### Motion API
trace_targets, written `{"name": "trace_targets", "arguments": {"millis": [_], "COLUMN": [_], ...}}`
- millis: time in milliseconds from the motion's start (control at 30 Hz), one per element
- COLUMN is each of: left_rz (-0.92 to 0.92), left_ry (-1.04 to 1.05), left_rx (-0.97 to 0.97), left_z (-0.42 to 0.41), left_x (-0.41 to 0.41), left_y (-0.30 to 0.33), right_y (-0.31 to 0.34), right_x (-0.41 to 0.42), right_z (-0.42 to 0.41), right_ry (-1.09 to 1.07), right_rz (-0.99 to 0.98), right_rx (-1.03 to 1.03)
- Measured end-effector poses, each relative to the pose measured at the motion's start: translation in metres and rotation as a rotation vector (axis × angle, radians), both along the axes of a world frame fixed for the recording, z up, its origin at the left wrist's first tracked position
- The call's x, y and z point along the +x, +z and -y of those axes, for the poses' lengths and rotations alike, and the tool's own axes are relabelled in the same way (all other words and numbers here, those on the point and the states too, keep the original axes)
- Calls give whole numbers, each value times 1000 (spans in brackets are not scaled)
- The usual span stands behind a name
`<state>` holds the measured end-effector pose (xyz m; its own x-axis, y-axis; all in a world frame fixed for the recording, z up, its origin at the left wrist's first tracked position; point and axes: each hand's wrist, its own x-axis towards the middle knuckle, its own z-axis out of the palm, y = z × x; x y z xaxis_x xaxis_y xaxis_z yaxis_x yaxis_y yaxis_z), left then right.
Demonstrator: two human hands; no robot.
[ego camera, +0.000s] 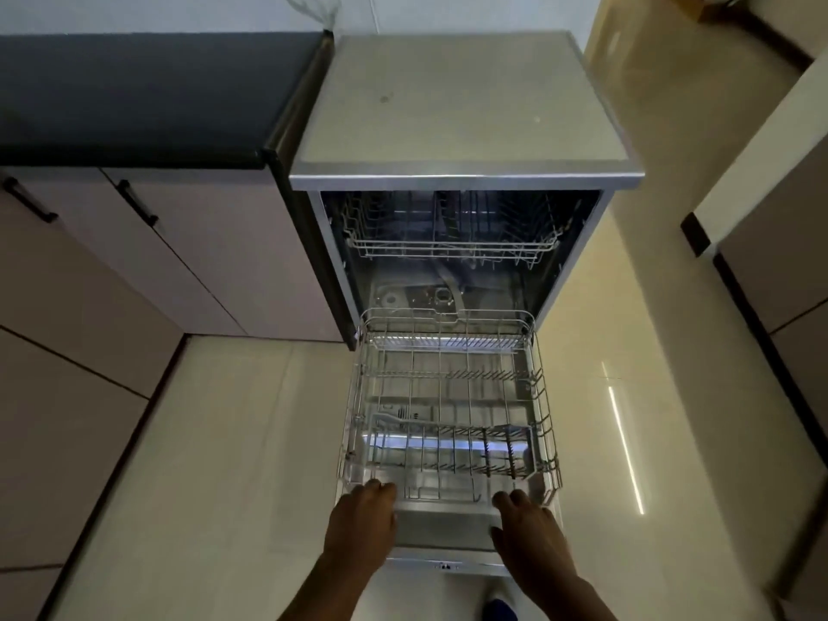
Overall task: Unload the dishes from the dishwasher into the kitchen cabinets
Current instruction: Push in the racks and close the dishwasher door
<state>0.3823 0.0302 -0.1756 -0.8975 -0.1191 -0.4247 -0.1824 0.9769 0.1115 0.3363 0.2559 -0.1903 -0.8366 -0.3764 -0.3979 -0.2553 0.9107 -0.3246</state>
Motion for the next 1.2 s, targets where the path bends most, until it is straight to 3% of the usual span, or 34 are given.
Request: {"name": "trace_targets", "arguments": {"millis": [200,333,467,567,667,833,1000,1200], "left_rz": [94,39,14,71,87,-27,-134,-302], "left_ry": [51,35,-7,20,-51,44,-188,21], "left_rx": [13,-28,-42,102,398,517,490,448], "left_z": [6,14,32,37,19,6,14,17], "left_x": [-1,-14,-38,-47,-37,-32,-64,-142], "left_y": [-94,-180,-241,-274,-296,-312,-306,-314], "right_y": [-89,-173,-231,-264,-292,-301,-288,-283], "right_x": [-37,-63,-76,-66,-42,-35,-62,-133], "right_z": [-6,-24,-33,-24,-15,-11,3,33], "right_ry": [-81,-255,-262,-212,-92,-82,-110,-193], "right_rz": [13,-16,-68,-63,-85,-131,-121,-184], "right_rx": [24,6,74,-33,-181,-163,-113,-131]}}
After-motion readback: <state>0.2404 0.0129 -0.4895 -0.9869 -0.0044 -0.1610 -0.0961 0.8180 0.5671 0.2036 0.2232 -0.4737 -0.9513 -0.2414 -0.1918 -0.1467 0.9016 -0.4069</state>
